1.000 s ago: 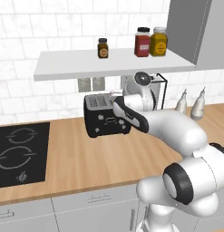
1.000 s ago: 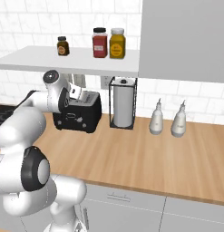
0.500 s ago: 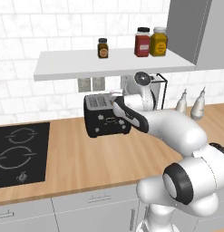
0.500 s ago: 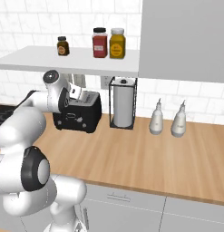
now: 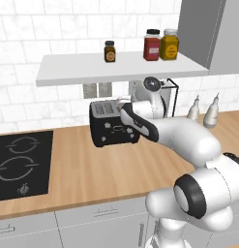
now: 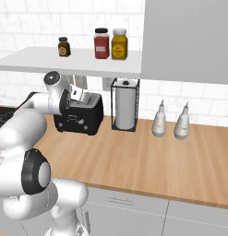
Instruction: Start the toaster. Once the lever pops up, take the bread to the plate on the dining counter.
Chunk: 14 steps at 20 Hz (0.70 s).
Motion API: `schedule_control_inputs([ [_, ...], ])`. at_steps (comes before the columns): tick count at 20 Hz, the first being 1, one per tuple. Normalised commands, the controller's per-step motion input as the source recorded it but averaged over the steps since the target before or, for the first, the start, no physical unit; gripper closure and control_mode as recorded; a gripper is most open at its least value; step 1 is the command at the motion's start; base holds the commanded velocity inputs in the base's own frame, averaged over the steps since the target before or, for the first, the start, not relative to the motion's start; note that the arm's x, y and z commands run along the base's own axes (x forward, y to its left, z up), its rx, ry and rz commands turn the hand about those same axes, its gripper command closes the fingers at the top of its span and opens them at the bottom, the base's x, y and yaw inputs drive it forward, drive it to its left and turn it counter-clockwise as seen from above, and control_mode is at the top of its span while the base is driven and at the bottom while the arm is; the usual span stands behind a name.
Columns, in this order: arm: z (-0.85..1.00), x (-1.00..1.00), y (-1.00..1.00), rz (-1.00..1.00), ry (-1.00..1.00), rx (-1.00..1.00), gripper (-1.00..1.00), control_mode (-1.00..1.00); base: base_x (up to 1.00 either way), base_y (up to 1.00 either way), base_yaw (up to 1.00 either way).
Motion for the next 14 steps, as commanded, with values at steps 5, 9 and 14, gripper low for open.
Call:
schedule_control_inputs([
  [5,0.00,0.00,0.00,0.00,0.00,0.00,-1.00,-1.00,0.00,0.00,0.00],
  [9,0.00,0.00,0.00,0.00,0.00,0.00,-1.00,-1.00,0.00,0.00,0.00],
  [14,0.00,0.00,0.00,0.00,0.00,0.00,-1.00,-1.00,0.00,0.00,0.00],
])
